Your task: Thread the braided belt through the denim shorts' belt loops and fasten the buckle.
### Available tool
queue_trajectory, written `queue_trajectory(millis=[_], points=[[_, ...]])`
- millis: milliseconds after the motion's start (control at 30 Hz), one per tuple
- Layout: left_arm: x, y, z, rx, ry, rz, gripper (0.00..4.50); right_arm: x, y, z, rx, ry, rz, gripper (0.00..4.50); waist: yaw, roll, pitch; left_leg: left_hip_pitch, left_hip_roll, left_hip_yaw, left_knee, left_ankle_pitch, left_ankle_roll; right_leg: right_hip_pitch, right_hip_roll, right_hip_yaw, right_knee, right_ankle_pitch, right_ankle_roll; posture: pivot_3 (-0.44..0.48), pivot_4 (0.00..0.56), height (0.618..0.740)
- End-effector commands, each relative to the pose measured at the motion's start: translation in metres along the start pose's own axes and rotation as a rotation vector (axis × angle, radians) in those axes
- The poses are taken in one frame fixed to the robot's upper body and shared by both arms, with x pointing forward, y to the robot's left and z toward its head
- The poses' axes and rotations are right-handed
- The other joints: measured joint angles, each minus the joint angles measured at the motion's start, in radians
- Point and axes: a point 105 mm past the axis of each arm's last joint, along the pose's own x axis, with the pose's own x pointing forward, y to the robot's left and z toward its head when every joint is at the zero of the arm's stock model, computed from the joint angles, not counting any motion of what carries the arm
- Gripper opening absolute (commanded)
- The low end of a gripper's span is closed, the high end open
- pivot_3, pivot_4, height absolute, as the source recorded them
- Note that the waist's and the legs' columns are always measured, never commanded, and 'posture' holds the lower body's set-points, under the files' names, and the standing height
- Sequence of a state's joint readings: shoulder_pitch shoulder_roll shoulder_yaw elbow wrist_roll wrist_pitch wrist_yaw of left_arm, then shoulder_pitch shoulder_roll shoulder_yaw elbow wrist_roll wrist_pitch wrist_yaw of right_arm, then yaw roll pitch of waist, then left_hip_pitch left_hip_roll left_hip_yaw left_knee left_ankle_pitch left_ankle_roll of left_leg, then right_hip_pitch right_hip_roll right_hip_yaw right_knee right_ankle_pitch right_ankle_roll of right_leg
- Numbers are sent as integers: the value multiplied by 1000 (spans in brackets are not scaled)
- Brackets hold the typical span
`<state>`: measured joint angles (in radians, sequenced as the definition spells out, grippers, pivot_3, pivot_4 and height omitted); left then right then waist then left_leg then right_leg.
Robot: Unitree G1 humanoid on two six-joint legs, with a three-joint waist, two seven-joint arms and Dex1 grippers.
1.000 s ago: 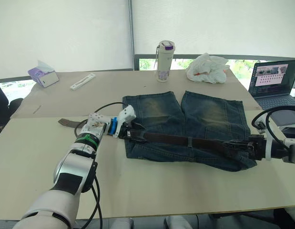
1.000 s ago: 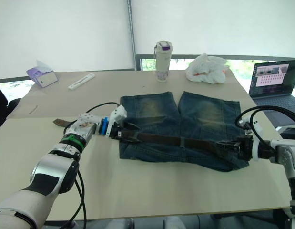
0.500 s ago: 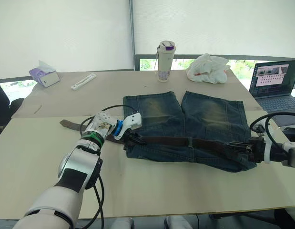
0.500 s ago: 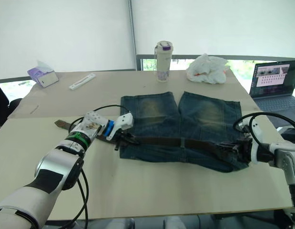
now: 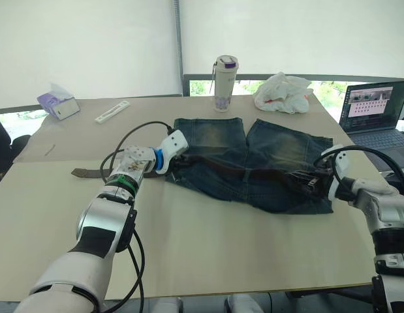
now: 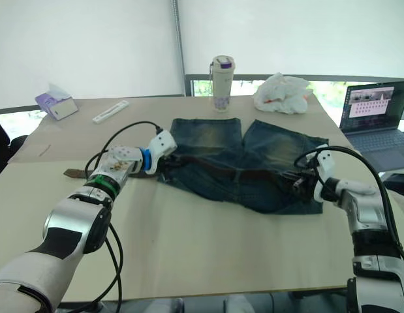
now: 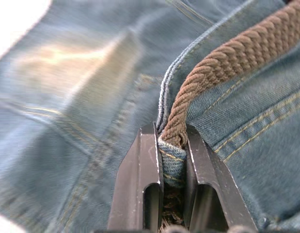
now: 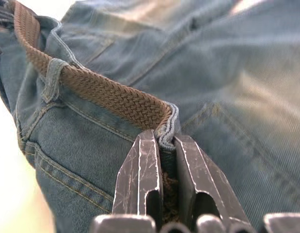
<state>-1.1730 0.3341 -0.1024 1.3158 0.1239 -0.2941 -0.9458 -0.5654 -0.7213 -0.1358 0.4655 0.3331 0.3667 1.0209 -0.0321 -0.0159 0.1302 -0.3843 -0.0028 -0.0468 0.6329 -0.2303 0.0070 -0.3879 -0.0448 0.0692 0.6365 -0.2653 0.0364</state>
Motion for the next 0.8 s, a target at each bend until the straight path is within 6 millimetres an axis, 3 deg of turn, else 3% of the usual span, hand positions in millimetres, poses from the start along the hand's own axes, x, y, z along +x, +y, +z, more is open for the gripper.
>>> queue_trajectory(millis=[33,167,267,400,467,533,633,767,800], points=[[-9,11,35,163,-136,29,7,-3,5,25,-217,-84,38,3,6,0,0,0,0,0,0,0,0,0,0,0,3,0,0,0,150,740],[-26,0,36,339,-208,-55,7,-26,22,26,-490,-128,86,3,18,0,0,0,-1,0,0,0,0,0,-1,0,3,0,0,0,150,740],[-44,-9,27,544,-225,-64,7,-48,34,28,-714,-198,69,3,18,1,0,1,0,1,0,0,0,0,-1,0,3,0,0,0,150,740],[-58,-27,16,680,-291,-57,7,-70,54,11,-1025,-222,111,3,15,1,0,2,0,1,0,0,0,0,0,1,3,0,0,0,150,740],[-65,-46,-1,757,-291,-116,7,-80,67,-11,-1161,-210,179,3,15,1,0,4,0,2,0,0,0,2,-1,2,3,0,0,0,150,740],[-70,-61,-14,816,-289,-171,1059,-86,73,-27,-1225,-211,207,3,14,1,0,7,0,3,-1,0,0,3,-1,3,2,0,0,0,150,740],[-79,-84,-34,872,-278,-268,2279,-98,84,-54,-1305,-192,278,3,14,1,0,8,1,4,-2,0,0,4,-1,4,-4,0,-1,0,150,740],[-93,-101,-62,785,-216,-383,4262,-117,103,-84,-1306,-183,390,3,15,1,0,17,2,5,-6,0,1,13,-3,6,-6,0,-1,0,150,740],[-96,-104,-67,745,-203,-405,4477,-120,108,-90,-1296,-183,416,3,16,1,0,18,2,5,-6,-1,1,16,-3,5,-7,0,-1,0,150,740]])
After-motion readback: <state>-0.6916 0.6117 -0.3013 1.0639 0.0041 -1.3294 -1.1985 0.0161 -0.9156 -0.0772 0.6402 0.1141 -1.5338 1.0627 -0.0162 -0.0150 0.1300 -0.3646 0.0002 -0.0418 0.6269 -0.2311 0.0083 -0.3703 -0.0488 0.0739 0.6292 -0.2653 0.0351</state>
